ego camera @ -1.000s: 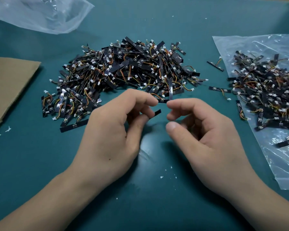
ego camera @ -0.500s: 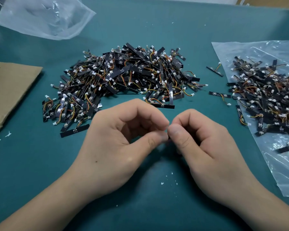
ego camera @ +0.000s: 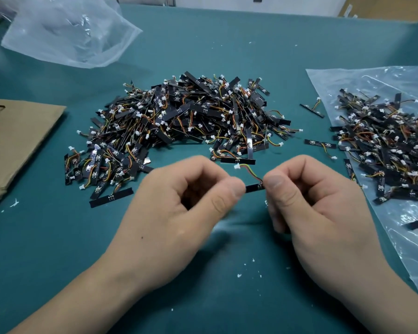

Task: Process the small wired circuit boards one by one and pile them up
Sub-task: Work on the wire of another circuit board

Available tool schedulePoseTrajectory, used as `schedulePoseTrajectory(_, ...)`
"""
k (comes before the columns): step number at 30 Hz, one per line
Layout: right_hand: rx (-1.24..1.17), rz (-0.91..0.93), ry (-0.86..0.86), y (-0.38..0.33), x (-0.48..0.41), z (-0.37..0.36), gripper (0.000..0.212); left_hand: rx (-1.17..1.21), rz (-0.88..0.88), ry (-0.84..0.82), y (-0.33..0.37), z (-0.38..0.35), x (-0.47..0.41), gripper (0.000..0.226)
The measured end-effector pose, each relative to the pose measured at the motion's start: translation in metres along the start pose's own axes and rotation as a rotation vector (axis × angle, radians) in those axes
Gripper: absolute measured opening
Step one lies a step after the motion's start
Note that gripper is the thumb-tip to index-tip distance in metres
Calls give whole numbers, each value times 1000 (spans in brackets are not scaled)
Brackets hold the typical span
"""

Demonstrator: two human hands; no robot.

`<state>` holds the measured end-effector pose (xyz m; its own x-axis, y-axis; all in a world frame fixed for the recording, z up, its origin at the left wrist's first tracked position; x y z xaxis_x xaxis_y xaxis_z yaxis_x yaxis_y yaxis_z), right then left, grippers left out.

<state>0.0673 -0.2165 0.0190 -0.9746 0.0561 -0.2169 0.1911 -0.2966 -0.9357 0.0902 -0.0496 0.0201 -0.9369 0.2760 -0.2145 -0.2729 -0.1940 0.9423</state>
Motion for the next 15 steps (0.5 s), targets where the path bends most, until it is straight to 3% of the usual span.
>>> schedulePoseTrajectory(4,-14,-19,-17,1,1,-2,28,-108,-8,-51,-2,-6,1,9)
schedulePoseTrajectory(15,24,-21,-79,1,2,-8,23,-56,-24,-72,3,-6,4,25)
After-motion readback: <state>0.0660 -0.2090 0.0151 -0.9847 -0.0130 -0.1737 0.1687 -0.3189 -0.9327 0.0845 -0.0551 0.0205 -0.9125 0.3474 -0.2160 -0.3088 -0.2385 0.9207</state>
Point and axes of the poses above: each hand's wrist, its own x-axis away from the middle knuckle, its own z-axis out of the back of the hand, y = z × x, the point moved 10 cm from there along -x, towards the middle knuckle, and after that the axes turned 1 degree about x, right-handed, at the moved point
